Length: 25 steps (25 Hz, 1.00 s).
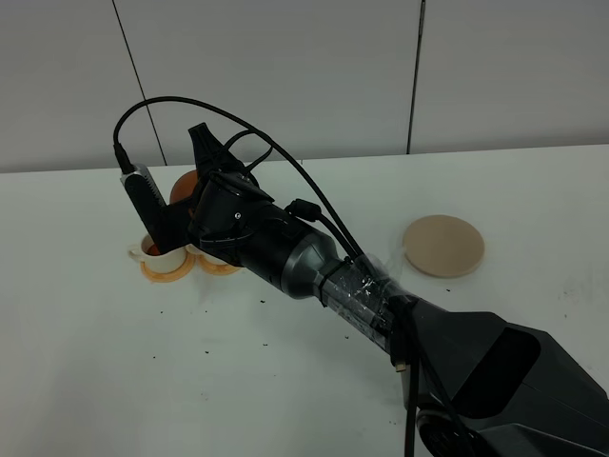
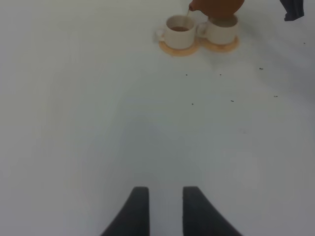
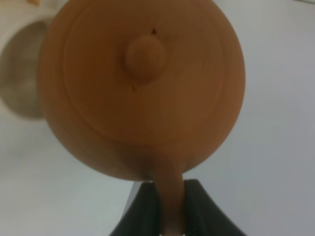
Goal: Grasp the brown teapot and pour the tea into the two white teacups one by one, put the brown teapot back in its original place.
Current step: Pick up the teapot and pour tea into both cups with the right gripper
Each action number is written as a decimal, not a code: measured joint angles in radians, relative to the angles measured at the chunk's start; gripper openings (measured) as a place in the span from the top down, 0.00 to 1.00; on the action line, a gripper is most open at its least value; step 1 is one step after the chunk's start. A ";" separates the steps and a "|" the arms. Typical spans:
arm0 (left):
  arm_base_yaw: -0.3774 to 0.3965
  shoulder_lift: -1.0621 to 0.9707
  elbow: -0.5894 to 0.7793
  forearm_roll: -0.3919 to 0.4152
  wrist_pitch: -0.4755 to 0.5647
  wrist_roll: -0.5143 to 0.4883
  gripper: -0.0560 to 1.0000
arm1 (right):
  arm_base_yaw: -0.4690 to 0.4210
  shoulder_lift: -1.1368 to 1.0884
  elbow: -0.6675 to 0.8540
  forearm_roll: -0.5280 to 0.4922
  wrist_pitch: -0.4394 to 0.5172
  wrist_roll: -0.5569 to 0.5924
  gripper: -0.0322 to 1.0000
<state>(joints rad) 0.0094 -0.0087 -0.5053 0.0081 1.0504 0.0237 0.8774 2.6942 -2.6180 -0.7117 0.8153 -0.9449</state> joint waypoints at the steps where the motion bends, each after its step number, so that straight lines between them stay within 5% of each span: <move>1: 0.000 0.000 0.000 0.000 0.000 0.000 0.72 | 0.000 0.000 0.000 -0.001 0.000 0.000 0.88; 25: 0.000 0.000 0.000 0.000 0.000 0.003 0.72 | 0.000 0.000 0.000 -0.002 -0.006 0.003 0.88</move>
<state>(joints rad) 0.0094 -0.0087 -0.5053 0.0081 1.0504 0.0267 0.8774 2.6942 -2.6180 -0.7138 0.8089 -0.9415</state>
